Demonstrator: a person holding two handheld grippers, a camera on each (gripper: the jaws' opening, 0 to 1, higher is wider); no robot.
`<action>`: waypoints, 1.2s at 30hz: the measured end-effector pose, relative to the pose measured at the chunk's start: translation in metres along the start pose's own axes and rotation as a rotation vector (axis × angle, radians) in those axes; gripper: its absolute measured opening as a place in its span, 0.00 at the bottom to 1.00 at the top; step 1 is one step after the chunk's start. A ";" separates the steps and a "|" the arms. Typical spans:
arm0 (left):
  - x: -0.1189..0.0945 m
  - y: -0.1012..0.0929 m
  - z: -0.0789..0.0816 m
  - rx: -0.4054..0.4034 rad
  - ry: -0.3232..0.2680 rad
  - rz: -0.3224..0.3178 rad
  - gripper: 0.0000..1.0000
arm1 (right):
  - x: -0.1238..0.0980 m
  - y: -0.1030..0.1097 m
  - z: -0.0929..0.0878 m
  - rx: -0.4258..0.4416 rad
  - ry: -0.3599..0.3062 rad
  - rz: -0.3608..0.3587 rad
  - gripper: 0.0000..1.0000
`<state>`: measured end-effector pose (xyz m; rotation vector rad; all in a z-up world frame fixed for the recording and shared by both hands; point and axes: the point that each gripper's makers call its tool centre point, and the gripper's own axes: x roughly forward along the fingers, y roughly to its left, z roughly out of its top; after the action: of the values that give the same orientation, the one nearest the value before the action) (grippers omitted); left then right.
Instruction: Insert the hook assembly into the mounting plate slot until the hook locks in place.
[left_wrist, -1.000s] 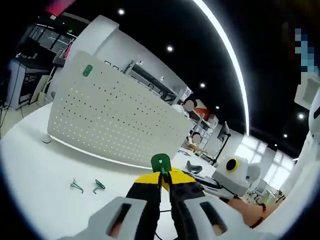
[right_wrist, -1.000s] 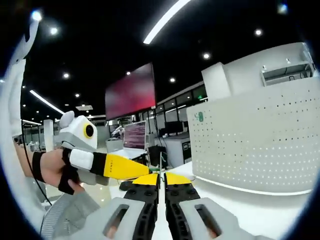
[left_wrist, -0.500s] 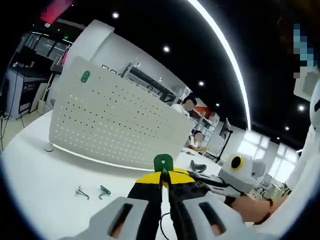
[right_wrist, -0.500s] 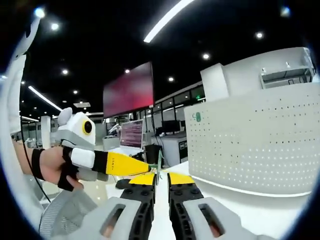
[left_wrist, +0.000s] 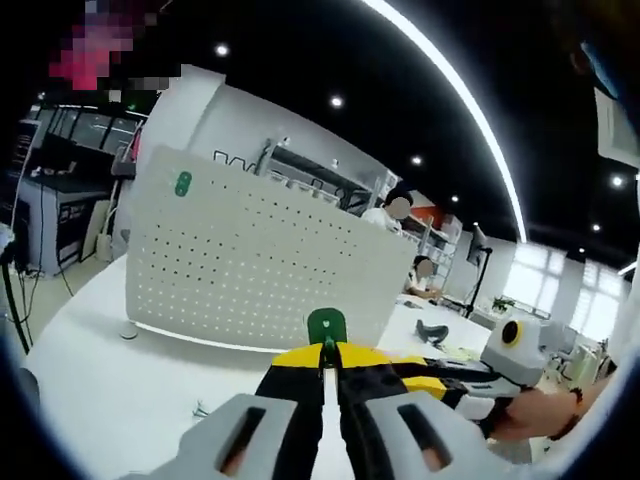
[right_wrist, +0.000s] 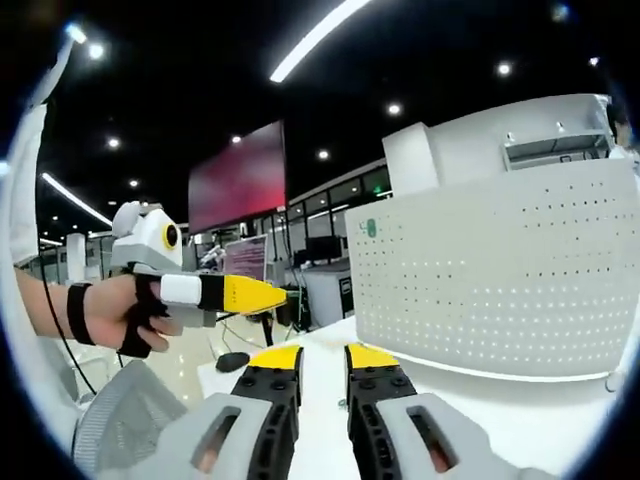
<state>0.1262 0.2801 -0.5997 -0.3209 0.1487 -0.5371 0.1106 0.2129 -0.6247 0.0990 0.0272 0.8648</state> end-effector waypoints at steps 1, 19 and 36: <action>0.002 0.002 0.001 0.017 0.001 0.004 0.03 | -0.001 -0.001 0.001 -0.004 -0.006 -0.007 0.17; 0.025 0.045 0.040 0.177 -0.011 0.106 0.03 | -0.005 0.004 -0.010 -0.008 0.045 -0.086 0.28; 0.042 0.080 0.072 0.219 -0.068 0.108 0.03 | 0.000 0.007 -0.024 -0.065 0.121 -0.171 0.42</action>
<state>0.2159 0.3422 -0.5613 -0.1165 0.0406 -0.4308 0.1032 0.2190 -0.6474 -0.0169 0.1190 0.6995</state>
